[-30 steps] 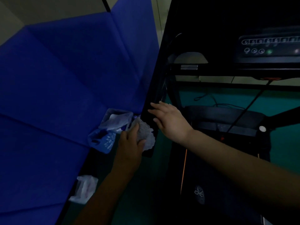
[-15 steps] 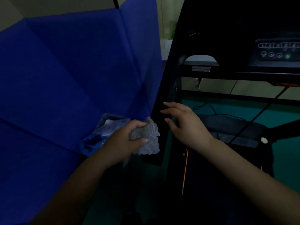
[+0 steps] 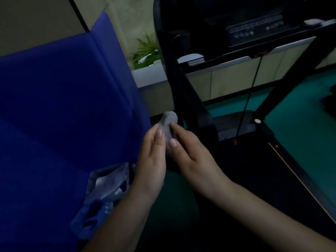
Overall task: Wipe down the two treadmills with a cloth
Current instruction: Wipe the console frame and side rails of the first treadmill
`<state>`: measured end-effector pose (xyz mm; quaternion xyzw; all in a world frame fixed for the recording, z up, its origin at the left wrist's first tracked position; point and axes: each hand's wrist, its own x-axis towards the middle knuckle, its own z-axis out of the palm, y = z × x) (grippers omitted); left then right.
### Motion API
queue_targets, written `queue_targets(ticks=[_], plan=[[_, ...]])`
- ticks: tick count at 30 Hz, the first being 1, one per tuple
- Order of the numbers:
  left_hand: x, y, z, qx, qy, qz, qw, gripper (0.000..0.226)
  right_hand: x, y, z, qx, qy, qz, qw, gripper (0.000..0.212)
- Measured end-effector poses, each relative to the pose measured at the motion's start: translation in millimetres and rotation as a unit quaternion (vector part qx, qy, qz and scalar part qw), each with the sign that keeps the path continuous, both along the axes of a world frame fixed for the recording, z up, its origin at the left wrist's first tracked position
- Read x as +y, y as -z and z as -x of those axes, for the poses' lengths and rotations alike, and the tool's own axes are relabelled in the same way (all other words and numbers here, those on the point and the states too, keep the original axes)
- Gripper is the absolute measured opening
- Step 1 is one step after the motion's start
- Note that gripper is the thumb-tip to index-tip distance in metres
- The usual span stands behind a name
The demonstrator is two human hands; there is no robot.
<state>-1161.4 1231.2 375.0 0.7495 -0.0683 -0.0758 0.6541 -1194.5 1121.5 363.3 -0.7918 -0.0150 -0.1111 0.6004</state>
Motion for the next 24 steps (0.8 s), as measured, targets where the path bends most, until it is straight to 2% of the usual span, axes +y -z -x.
queue_targets(ticks=[3, 6, 12, 16, 18, 21, 24], plan=[[14.6, 2.3, 9.9, 0.039, 0.07, 0.059, 0.995, 0.079, 13.1, 2.6, 11.7, 0.009, 0.072, -0.033, 0.997, 0.047], [21.8, -1.4, 17.8, 0.058, 0.112, 0.074, 0.989, 0.067, 17.0, 7.4, 22.2, 0.019, 0.116, -0.051, 0.992, 0.048], [16.6, -8.0, 12.9, 0.02, 0.179, 0.033, 0.983, 0.047, 2.3, 3.7, 28.8, 0.002, 0.161, -0.098, 0.982, 0.04], [-6.5, -8.8, -10.0, -0.085, 0.155, -0.093, 0.98, 0.026, -31.4, 7.6, 28.7, -0.026, 0.24, -0.147, 0.959, 0.033], [-21.9, -5.1, -25.8, -0.153, 0.115, -0.175, 0.966, 0.031, -55.7, 9.8, 24.7, -0.042, 0.276, -0.181, 0.943, 0.036], [-45.9, -3.4, -46.3, -0.266, 0.078, -0.276, 0.92, 0.043, -92.4, 13.6, 11.7, -0.035, 0.282, -0.225, 0.932, 0.038], [-70.9, -3.5, -65.9, -0.314, 0.065, -0.332, 0.887, 0.053, -121.1, 23.0, -9.9, -0.024, 0.268, -0.262, 0.927, 0.038]])
